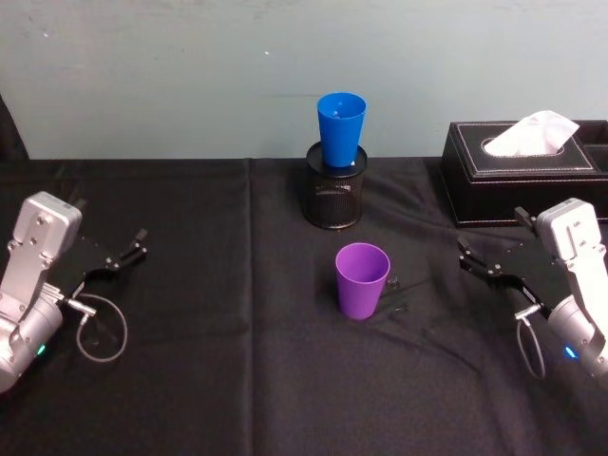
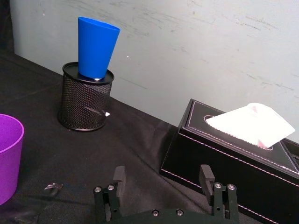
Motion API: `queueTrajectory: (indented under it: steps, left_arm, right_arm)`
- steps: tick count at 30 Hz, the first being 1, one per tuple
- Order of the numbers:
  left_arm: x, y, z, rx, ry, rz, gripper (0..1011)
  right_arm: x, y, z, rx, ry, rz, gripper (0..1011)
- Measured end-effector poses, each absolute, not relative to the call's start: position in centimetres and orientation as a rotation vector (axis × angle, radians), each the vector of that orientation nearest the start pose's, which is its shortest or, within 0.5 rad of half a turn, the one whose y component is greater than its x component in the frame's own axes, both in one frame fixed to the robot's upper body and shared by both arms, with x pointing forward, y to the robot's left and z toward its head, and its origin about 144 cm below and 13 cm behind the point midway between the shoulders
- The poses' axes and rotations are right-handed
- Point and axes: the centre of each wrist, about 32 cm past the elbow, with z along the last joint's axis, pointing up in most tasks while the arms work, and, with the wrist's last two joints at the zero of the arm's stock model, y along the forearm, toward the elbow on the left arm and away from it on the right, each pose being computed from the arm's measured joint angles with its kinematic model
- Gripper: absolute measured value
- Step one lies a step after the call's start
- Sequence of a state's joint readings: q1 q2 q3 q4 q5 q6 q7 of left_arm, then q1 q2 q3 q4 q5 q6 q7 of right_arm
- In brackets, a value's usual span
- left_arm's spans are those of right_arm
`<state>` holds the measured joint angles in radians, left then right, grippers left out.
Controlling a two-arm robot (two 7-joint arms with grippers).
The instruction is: Pick up one cup with a gripper and tap it against the other cup.
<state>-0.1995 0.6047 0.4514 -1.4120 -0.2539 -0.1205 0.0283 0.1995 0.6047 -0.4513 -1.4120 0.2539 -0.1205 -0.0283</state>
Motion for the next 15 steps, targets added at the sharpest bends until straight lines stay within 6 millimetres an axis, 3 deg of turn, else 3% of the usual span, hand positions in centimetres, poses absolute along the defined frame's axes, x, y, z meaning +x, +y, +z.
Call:
queueTrajectory:
  steps: [15]
  left_arm:
    - [48.86, 30.97, 113.98, 0.304, -0.285, 1.248, 1000]
  right_arm:
    - [48.86, -30.97, 113.98, -0.304, -0.285, -1.248, 1003]
